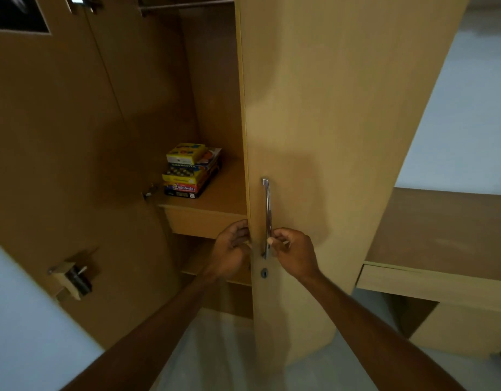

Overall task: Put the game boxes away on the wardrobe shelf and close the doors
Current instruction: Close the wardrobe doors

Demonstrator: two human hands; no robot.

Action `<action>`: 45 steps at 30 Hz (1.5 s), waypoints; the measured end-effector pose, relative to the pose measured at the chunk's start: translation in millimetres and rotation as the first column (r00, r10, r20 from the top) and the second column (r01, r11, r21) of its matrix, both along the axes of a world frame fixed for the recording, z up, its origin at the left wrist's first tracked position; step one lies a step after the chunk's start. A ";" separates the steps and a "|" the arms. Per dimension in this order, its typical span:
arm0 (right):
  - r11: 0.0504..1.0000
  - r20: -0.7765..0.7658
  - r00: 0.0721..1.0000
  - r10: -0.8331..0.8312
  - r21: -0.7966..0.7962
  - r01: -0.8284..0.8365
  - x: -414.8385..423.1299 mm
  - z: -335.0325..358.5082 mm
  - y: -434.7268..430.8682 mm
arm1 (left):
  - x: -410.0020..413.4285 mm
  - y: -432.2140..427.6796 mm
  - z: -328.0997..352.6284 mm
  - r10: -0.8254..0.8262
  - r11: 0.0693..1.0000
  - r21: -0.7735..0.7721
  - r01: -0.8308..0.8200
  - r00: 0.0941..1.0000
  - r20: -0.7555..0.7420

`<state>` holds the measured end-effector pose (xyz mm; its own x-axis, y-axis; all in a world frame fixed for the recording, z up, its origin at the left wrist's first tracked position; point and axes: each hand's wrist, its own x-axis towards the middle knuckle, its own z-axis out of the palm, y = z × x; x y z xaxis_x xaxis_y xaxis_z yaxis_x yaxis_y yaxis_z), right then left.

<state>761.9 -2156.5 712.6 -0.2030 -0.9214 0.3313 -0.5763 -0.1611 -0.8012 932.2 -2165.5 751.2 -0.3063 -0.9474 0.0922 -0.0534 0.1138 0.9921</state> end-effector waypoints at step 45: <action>0.978 -0.033 0.985 0.168 0.130 -0.162 36.7 -39.1 -176.4 | 74.2 -167.5 -67.9 0.400 0.910 0.115 -0.399 0.916 0.019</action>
<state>798.6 -2333.0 673.5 -0.0328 -0.9760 0.2155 -0.5851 -0.1561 -0.7958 1006.4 -2333.0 683.3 0.1004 -0.9947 -0.0233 -0.0663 -0.0301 0.9973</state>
